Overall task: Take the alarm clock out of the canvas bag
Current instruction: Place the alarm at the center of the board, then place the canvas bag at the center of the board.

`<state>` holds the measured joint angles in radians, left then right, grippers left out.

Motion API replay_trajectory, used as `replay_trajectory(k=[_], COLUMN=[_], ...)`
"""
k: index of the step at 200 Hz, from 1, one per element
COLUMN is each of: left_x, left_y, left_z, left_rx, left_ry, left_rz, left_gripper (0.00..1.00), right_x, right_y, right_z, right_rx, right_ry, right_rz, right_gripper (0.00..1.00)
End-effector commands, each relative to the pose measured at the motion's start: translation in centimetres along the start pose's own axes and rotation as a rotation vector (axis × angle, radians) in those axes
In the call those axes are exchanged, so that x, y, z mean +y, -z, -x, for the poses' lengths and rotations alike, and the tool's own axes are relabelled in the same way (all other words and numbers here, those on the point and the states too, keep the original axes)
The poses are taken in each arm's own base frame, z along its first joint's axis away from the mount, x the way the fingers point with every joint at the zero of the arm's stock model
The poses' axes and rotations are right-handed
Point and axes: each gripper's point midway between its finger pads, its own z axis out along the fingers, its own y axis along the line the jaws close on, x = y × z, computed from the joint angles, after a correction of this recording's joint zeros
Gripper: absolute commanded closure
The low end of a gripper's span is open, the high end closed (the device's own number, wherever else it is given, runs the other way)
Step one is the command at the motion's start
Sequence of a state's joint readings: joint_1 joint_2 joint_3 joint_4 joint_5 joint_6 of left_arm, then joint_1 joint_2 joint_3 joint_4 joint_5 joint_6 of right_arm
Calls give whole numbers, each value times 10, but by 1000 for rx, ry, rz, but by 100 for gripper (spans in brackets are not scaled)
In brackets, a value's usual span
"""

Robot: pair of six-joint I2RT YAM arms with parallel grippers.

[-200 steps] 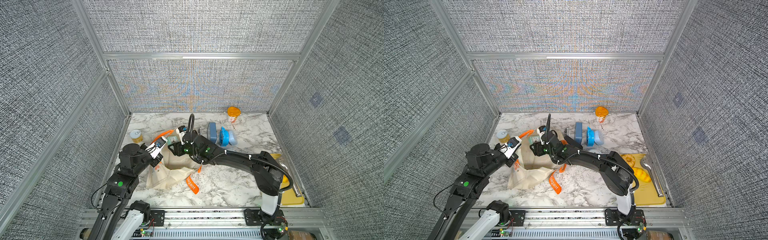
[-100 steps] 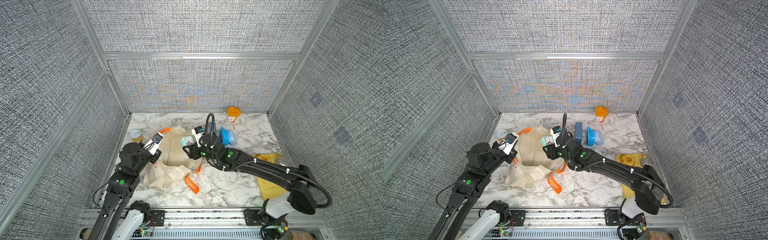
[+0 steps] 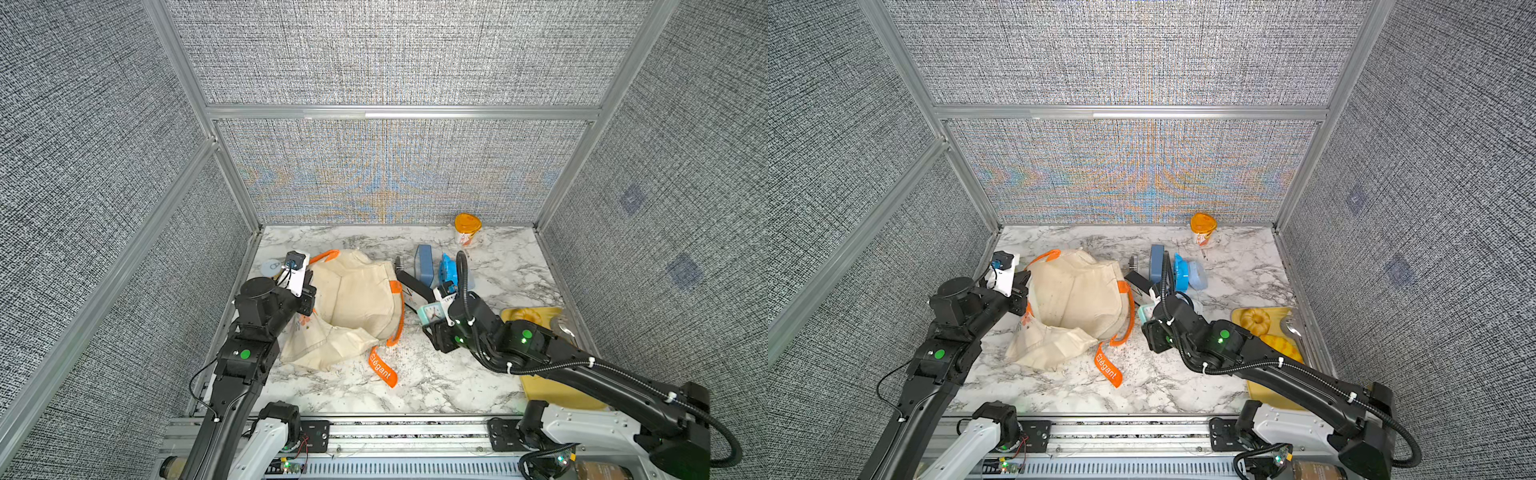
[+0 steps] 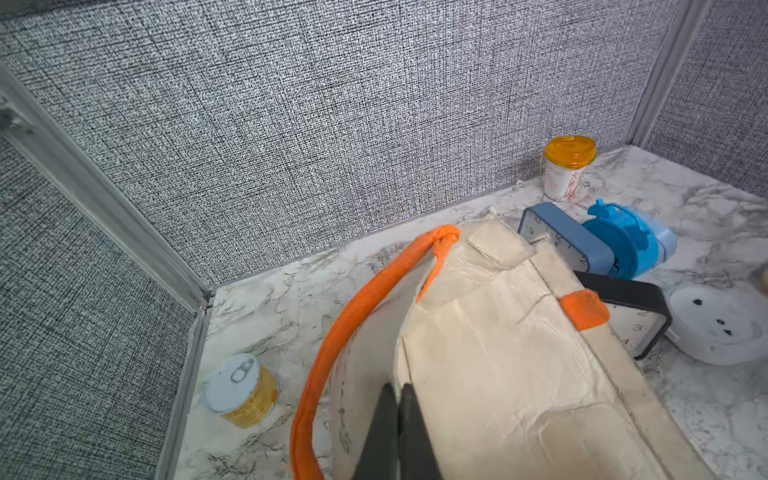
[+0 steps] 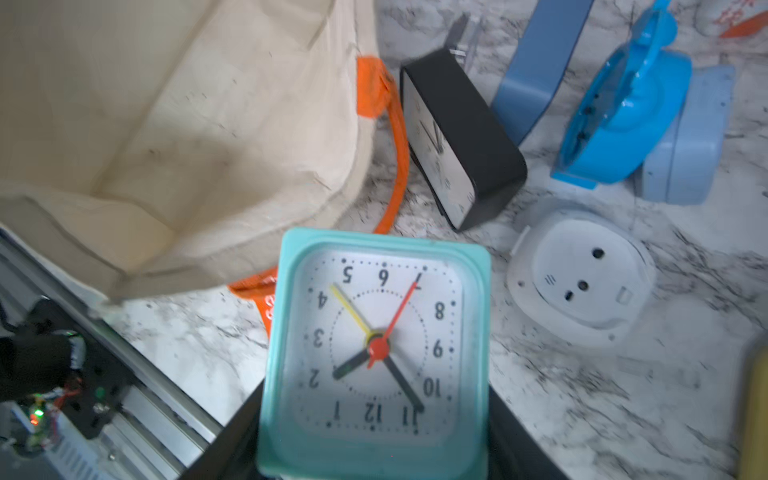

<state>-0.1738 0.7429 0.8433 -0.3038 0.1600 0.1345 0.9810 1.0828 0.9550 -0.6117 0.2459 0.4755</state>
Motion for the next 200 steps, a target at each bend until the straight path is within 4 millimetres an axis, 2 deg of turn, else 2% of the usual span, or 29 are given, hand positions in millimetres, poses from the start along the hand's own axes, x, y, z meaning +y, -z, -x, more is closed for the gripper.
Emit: replay_trajectory(k=[1,4,10,65,93,135,171,200], left_x=[5,6,6,6,2,4,5,11], left_y=[6,7,8,14,10,6,-1,-8], left_z=[22,23,24,41,47,56,56,53], left_rx=[-83,-87,-94,-156,-166,-179,-185,-187], left_ry=[44,46,51,130,178,290,358,415], left_rz=[11,13,14,-11,-49,-63,-68,-49], left_gripper=[100,100,100,100,100,100,100,100], right_x=[-21,-25,-29,-49,-57,-56,-62,-62], right_y=[-1,-7,-11,-62,-88,-118,-123,-115], right_z=[-24,-35,-41,-77,-86,-91,-96,-87], right_rx=[78,103,117,226,268,351,356,317], right_ry=[66,78,92,159,149,146,132,117], right_rz=[-91,-106,-117,-153,-143,-136,-162,-166], right_gripper=[45,45,45,44,43,42,37,26])
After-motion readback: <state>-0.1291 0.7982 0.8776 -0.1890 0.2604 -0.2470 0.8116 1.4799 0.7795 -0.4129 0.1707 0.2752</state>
